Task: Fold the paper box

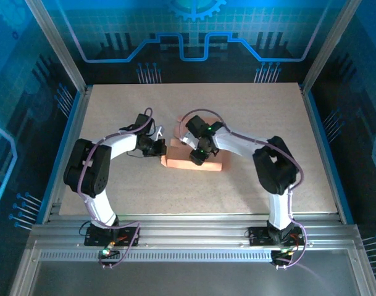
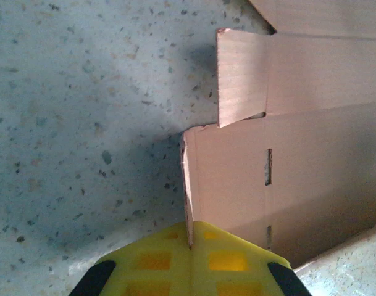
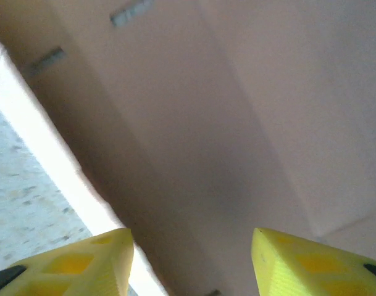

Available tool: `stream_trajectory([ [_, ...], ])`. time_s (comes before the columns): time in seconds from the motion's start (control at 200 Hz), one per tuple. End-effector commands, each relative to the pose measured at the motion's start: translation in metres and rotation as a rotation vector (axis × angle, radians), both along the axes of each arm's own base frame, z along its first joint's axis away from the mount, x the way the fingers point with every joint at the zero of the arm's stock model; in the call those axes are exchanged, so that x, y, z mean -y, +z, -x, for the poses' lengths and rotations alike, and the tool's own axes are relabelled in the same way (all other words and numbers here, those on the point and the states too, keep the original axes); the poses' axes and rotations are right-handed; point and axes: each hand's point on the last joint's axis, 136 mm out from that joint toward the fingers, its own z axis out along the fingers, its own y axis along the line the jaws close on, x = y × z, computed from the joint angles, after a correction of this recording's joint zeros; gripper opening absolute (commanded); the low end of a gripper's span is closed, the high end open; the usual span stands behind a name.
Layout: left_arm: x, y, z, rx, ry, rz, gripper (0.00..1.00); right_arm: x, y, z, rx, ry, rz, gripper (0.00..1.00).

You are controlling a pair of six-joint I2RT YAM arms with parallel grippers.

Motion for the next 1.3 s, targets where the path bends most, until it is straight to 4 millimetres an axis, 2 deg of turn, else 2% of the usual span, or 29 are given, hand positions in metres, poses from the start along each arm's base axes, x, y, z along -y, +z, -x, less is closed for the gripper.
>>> stream_trajectory([
  [0.0, -0.005, 0.003, 0.018, -0.038, -0.007, -0.021, 0.19, 0.000, 0.055, -0.019, 0.099, -0.108, -0.198, 0.57],
  [0.09, -0.005, 0.010, 0.017, -0.014, 0.001, -0.017, 0.26, 0.016, 0.077, -0.025, 0.130, -0.218, -0.297, 0.59],
  [0.19, -0.005, 0.018, 0.015, 0.005, 0.011, -0.011, 0.28, 0.041, 0.096, -0.027, 0.145, -0.345, -0.421, 0.60],
  [0.3, -0.006, 0.026, 0.014, 0.024, 0.020, -0.013, 0.33, 0.071, 0.104, -0.025, 0.133, -0.503, -0.495, 0.61],
  [0.375, -0.008, 0.032, 0.012, 0.042, 0.027, -0.019, 0.37, 0.093, 0.098, -0.019, 0.096, -0.623, -0.505, 0.63],
  [0.455, -0.011, 0.040, 0.008, 0.067, 0.032, -0.033, 0.42, 0.121, 0.080, -0.009, 0.005, -0.797, -0.505, 0.68],
  [0.6, -0.008, 0.071, -0.001, 0.218, 0.003, -0.042, 0.55, 0.142, 0.043, 0.018, -0.198, -0.973, -0.515, 0.68],
  [0.705, 0.001, 0.095, -0.005, 0.338, -0.058, -0.053, 0.74, 0.141, 0.024, 0.033, -0.286, -1.021, -0.500, 0.64],
  [0.765, 0.006, 0.103, -0.006, 0.379, -0.088, -0.064, 0.80, 0.132, 0.015, 0.040, -0.355, -1.039, -0.518, 0.62],
  [0.935, 0.025, 0.108, 0.002, 0.451, -0.205, -0.106, 0.86, 0.110, -0.008, 0.047, -0.427, -1.040, -0.497, 0.54],
  [0.955, 0.029, 0.108, 0.005, 0.458, -0.229, -0.103, 0.88, 0.108, -0.010, 0.047, -0.429, -1.040, -0.489, 0.53],
  [0.981, 0.033, 0.108, 0.008, 0.471, -0.257, -0.098, 0.95, 0.107, -0.013, 0.047, -0.434, -1.039, -0.477, 0.51],
  [1.076, 0.046, 0.113, 0.016, 0.534, -0.323, -0.038, 0.97, 0.103, -0.021, 0.042, -0.451, -1.037, -0.457, 0.38],
  [1.296, 0.049, 0.109, 0.021, 0.511, -0.360, -0.052, 0.98, 0.110, -0.032, 0.025, -0.460, -1.002, -0.378, 0.14],
])
